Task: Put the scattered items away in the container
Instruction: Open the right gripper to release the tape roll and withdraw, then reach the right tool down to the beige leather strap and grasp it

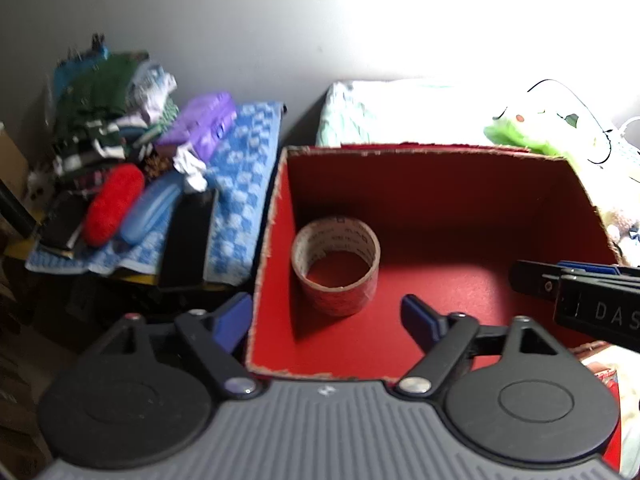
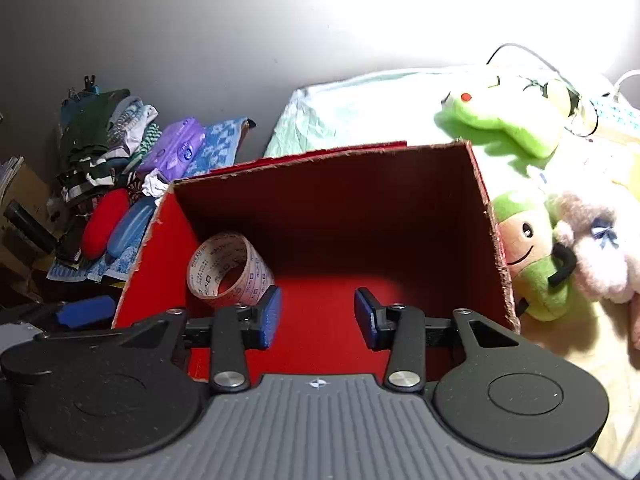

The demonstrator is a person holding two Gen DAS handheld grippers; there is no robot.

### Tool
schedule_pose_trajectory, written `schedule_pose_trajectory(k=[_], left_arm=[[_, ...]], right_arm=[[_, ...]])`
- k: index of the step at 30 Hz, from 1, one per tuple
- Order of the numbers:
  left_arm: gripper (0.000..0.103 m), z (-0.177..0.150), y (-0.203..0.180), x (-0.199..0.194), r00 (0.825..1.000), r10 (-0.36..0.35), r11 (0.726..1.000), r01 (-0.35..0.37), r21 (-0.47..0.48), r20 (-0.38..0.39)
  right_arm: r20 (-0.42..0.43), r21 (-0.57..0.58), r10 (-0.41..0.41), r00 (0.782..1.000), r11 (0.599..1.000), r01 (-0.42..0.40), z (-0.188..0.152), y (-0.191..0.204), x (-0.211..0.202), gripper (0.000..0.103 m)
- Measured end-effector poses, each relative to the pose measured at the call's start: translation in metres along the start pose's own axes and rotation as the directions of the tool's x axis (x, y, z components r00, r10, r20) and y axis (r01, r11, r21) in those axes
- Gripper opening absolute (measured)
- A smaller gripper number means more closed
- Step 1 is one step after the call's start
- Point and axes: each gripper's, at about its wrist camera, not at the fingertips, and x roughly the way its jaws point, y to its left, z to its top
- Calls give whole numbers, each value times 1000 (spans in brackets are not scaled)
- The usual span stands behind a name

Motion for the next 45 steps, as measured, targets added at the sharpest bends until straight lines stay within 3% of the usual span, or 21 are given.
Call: schedule_pose_trajectory(k=[5, 17, 29, 39, 45], left_arm=[[90, -17, 8, -23, 1000, -11, 1000, 11, 17, 29], [91, -80, 20, -36, 997, -66, 993, 69, 96, -36], [91, -124, 5, -25, 983, -126, 976, 147, 161, -133], [81, -156, 7, -8, 936, -231, 956, 270, 118, -266], [82, -160, -4, -6, 914, -294, 933, 338, 124, -279]], right_arm=[[43, 6, -6, 999, 1000, 6, -18, 14, -23, 44], [110, 60, -85, 990, 995, 79, -83, 43, -63, 45], [40, 146, -114, 993, 984, 107, -134, 36, -73, 45], [-40, 151, -97, 995, 983, 102, -163, 23, -64, 43], [-65, 174, -57, 996, 982, 68, -169, 15, -50, 42]])
